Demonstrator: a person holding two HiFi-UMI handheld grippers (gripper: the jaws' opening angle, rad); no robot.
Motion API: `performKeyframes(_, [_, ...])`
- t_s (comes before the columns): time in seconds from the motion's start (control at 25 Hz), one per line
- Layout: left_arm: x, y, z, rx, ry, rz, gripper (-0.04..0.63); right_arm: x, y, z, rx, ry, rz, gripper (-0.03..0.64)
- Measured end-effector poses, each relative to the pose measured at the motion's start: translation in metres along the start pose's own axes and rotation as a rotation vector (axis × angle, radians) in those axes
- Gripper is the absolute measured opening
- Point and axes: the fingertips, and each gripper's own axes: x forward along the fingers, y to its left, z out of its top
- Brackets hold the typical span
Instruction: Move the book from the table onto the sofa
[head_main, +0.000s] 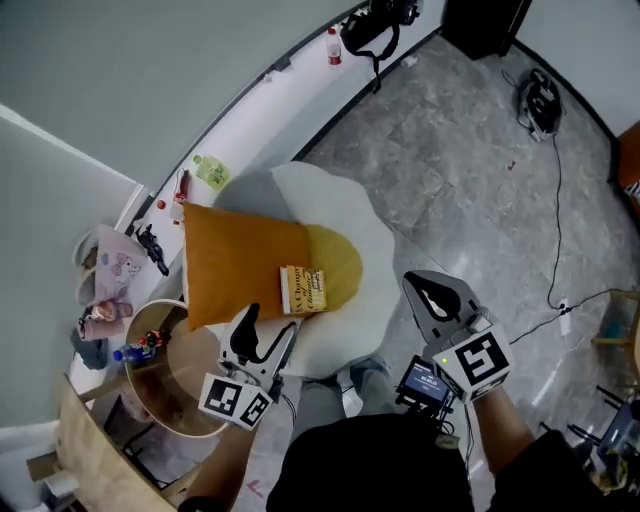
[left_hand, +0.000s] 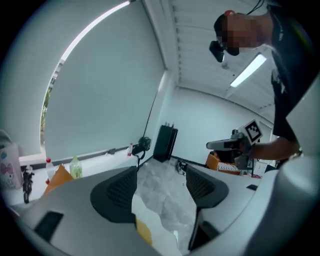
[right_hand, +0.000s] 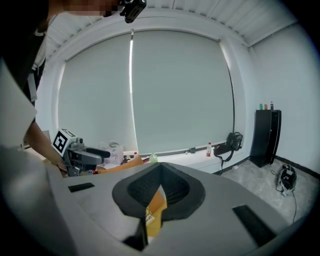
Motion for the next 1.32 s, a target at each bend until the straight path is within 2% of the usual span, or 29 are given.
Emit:
performKeyframes(0.12, [-0.030,-0.032,0.051,0.080,-0.095,-0.011,0.287,-0.023,0.006,0.026,-0.025,-0.015,-0.007,0.005])
performKeyframes(0.24, [-0.059,-0.048,0.087,0.100,-0.178,0.017,0.230,-0.040,0.013,0.048,-0.051,-0.025,-0.018,0.005])
performKeyframes(0.36, [-0.083,-0.055,0.109,0.131,-0.225,0.059,0.107,-0.051,0.018,0.073,-0.110,-0.119,-0.029,0.005])
performKeyframes(0.48, [-0.103,-0.055,0.122,0.156,-0.248,0.109,0.022,-0.059,0.024,0.086,-0.128,-0.146,-0.034,0.005])
performKeyframes(0.84, [-0.123,-0.050,0.123,0.158,-0.239,0.135,0.014,-0.062,0.046,0.096,-0.130,-0.193,-0.046,0.005])
performKeyframes(1.32, [-0.123,-0.033,0.129,0.146,-0.242,0.128,0.014,-0.046,0.062,0.093,-0.149,-0.173,-0.035,0.005])
